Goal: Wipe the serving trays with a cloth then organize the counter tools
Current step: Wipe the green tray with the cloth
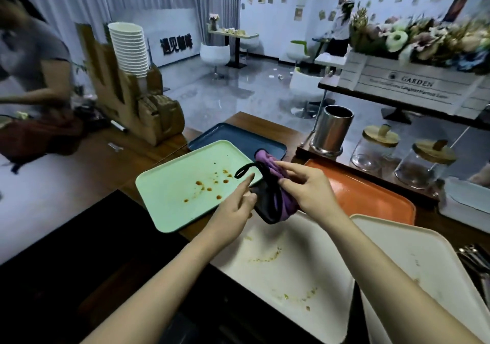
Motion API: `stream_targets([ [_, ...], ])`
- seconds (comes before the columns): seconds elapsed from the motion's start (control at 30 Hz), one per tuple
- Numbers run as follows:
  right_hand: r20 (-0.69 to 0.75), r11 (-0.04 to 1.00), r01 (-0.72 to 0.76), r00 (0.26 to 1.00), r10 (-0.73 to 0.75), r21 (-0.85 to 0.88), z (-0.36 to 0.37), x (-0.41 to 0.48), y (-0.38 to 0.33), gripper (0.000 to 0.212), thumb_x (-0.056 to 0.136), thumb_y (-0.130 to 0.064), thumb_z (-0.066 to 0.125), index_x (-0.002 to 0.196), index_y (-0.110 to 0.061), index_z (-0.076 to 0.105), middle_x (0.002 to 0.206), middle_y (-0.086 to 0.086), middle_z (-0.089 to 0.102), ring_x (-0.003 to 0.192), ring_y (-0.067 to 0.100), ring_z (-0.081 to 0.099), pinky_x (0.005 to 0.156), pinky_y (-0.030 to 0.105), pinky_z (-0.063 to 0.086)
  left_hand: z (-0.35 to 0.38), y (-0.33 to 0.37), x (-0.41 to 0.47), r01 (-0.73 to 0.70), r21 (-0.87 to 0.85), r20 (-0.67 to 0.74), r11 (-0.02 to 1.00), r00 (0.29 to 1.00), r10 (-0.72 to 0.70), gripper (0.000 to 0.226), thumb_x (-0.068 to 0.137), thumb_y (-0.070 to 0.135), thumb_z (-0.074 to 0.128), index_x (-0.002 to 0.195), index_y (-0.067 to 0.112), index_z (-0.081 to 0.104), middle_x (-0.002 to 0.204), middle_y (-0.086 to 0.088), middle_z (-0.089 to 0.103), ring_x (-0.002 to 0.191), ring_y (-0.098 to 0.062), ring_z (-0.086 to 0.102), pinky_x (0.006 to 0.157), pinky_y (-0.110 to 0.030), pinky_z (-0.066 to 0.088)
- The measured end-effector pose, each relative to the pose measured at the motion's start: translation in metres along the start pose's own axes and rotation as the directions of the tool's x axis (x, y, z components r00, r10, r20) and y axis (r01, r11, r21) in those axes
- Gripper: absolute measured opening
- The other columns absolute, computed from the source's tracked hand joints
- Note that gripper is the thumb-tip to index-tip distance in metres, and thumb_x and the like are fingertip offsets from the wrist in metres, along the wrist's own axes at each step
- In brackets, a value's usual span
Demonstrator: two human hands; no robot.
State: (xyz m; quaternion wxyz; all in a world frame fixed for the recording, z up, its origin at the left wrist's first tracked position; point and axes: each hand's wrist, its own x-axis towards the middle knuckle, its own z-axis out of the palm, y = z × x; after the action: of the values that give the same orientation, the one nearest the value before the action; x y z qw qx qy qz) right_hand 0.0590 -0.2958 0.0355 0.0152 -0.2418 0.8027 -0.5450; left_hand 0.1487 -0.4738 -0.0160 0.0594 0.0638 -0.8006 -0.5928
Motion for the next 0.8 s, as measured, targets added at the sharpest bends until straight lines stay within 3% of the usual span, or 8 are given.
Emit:
stream_targets([
  [0.07, 0.004, 0.995, -0.05, 0.999, 0.051, -0.088, 0.001, -0.001, 0.007, 0.047, 0.079, -0.026, 0.067, 0.12, -0.049, 0.07, 0.106, -0.02, 0.075, 0.106, 0.005, 0.07, 0.096, 0.046, 0.056, 0.006, 0.003, 0.001, 0.016, -0.11, 0.002, 0.994, 1.0, -0.016, 0.047, 0.109, 0.038, 0.042, 0.152, 0.048, 0.029, 0.139, 0.0, 0.062, 0.124, -0.015, 0.063, 0.096, -0.026, 0.054],
  [0.17, 0.011, 0.976, -0.088, 0.996, 0.092, -0.197, 0.001, -0.006, 0.011, 0.047, 0.081, -0.029, 0.065, 0.12, -0.056, 0.066, 0.106, -0.023, 0.074, 0.097, 0.0, 0.068, 0.085, 0.03, 0.056, 0.015, 0.011, 0.0, -0.011, -0.2, 0.017, 0.98, 1.0, 0.015, 0.052, 0.112, 0.022, 0.037, 0.16, 0.028, 0.018, 0.133, -0.004, 0.065, 0.12, -0.016, 0.066, 0.094, -0.025, 0.055],
  [0.23, 0.036, 0.959, -0.053, 0.997, 0.065, -0.278, -0.002, -0.013, 0.011, 0.049, 0.088, -0.021, 0.065, 0.126, -0.052, 0.064, 0.115, -0.025, 0.071, 0.098, -0.001, 0.066, 0.079, 0.021, 0.049, 0.021, 0.018, -0.001, -0.021, -0.237, -0.004, 0.971, 1.0, 0.021, 0.051, 0.112, 0.017, 0.036, 0.157, 0.03, 0.017, 0.119, -0.007, 0.062, 0.112, -0.018, 0.066, 0.086, -0.02, 0.056],
  [0.3, 0.079, 0.955, 0.007, 0.997, 0.017, -0.298, -0.004, -0.016, 0.013, 0.048, 0.093, -0.019, 0.064, 0.135, -0.043, 0.061, 0.129, -0.025, 0.062, 0.114, 0.004, 0.061, 0.086, 0.019, 0.042, 0.025, 0.023, -0.001, -0.026, -0.267, -0.009, 0.963, 1.0, 0.024, 0.05, 0.111, 0.016, 0.036, 0.158, 0.027, 0.023, 0.11, -0.011, 0.053, 0.105, -0.023, 0.06, 0.084, -0.018, 0.056],
  [0.47, 0.167, 0.952, 0.06, 0.986, -0.01, -0.299, 0.0, -0.018, 0.016, 0.064, 0.089, -0.047, 0.071, 0.147, -0.046, 0.045, 0.15, -0.022, 0.046, 0.136, 0.001, 0.043, 0.105, 0.021, 0.037, 0.026, 0.035, -0.007, -0.018, -0.322, -0.009, 0.947, 1.0, 0.016, 0.047, 0.112, 0.017, 0.036, 0.154, 0.035, 0.025, 0.128, 0.0, 0.066, 0.112, -0.009, 0.07, 0.082, -0.016, 0.055],
  [0.57, 0.171, 0.941, 0.103, 0.984, -0.048, -0.324, 0.008, -0.013, 0.015, 0.064, 0.089, -0.037, 0.07, 0.146, -0.051, 0.044, 0.135, -0.022, 0.062, 0.121, 0.005, 0.059, 0.096, 0.027, 0.048, 0.021, 0.036, -0.01, -0.03, -0.336, -0.04, 0.942, 0.999, 0.018, 0.047, 0.111, 0.016, 0.035, 0.154, 0.034, 0.025, 0.126, -0.001, 0.067, 0.115, -0.011, 0.068, 0.086, -0.018, 0.055],
  [0.67, 0.169, 0.911, 0.134, 0.983, -0.072, -0.391, 0.022, -0.006, 0.011, 0.063, 0.089, -0.026, 0.063, 0.141, -0.057, 0.045, 0.103, -0.017, 0.073, 0.098, 0.009, 0.065, 0.079, 0.027, 0.047, 0.01, 0.028, -0.015, -0.02, -0.3, -0.078, 0.954, 0.997, -0.003, 0.049, 0.111, 0.018, 0.036, 0.157, 0.032, 0.023, 0.127, -0.003, 0.068, 0.116, -0.009, 0.069, 0.091, -0.019, 0.055],
  [0.8, 0.188, 0.883, 0.168, 0.978, -0.093, -0.437, 0.043, 0.006, 0.006, 0.061, 0.09, -0.029, 0.062, 0.139, -0.061, 0.045, 0.087, -0.015, 0.067, 0.093, 0.014, 0.065, 0.073, 0.029, 0.044, -0.024, 0.006, -0.015, -0.002, -0.033, -0.198, 0.999, 0.98, -0.005, 0.054, 0.103, 0.043, 0.051, 0.151, 0.046, 0.027, 0.12, 0.007, 0.074, 0.117, -0.007, 0.066, 0.108, -0.038, 0.05],
])
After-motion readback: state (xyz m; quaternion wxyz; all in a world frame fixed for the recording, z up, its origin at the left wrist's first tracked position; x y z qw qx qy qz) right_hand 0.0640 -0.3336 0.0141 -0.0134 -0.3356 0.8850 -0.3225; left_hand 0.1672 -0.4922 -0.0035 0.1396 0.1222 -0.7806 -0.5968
